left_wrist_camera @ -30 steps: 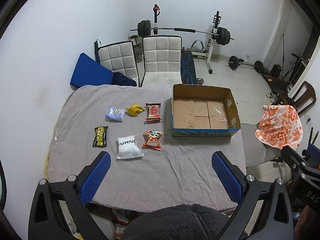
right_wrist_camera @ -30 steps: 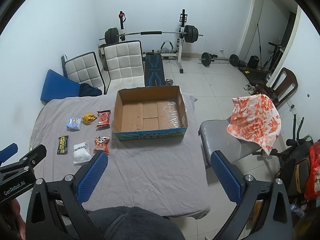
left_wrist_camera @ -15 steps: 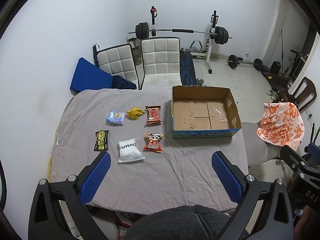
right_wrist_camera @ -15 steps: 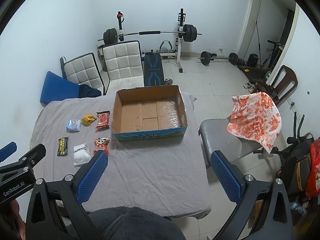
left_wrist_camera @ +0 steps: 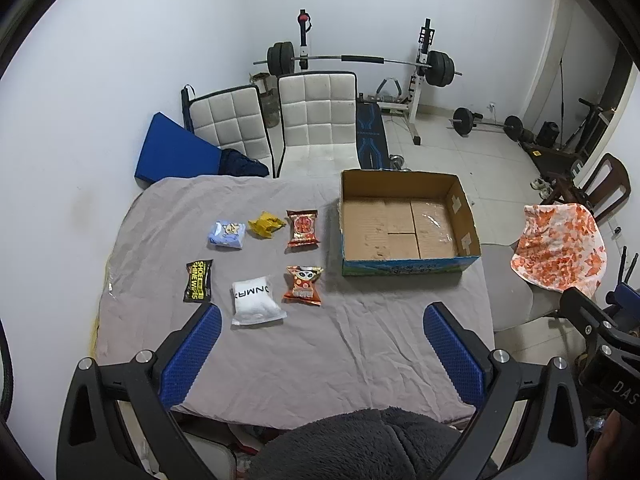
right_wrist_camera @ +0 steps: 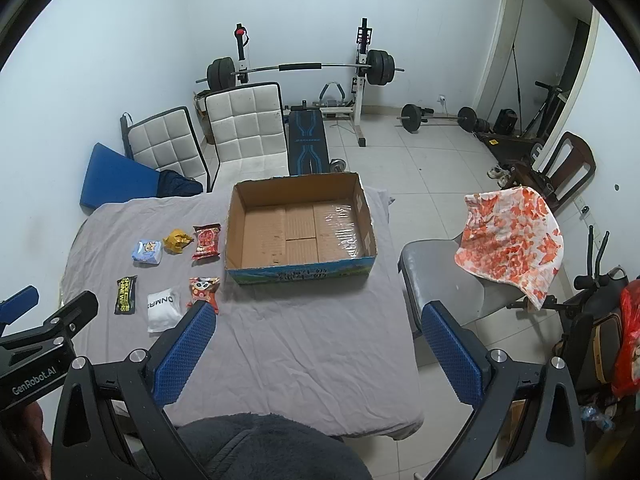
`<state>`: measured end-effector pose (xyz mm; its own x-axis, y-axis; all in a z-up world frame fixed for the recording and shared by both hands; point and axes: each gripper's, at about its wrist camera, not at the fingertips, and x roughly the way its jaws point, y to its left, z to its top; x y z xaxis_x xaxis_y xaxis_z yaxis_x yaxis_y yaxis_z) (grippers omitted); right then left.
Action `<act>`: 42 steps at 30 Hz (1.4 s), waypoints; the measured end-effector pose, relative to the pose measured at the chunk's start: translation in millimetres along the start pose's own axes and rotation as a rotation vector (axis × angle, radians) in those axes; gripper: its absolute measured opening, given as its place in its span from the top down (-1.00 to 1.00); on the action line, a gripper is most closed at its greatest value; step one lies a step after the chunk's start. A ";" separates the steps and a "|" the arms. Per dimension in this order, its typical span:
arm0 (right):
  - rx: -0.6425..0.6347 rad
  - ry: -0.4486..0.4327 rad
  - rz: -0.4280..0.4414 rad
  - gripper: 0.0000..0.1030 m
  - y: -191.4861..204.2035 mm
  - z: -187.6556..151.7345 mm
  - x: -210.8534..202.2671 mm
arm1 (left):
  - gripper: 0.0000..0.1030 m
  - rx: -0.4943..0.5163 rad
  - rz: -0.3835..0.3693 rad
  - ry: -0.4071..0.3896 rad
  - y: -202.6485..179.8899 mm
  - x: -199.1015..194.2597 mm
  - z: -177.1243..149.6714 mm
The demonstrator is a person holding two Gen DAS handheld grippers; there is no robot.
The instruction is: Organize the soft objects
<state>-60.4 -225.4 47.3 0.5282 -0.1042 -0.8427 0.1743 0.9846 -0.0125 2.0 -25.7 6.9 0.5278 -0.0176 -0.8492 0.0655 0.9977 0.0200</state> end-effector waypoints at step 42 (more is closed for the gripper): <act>-0.142 0.580 0.221 -1.00 275.9 -38.4 416.1 | -0.95 -0.295 -0.010 0.510 215.9 366.8 -39.0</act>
<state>175.5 8.3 -327.5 -0.0037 0.1577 -0.9875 -0.0203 0.9873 0.1577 176.7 185.7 -320.9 0.0496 -0.0662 -0.9966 -0.2086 0.9751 -0.0751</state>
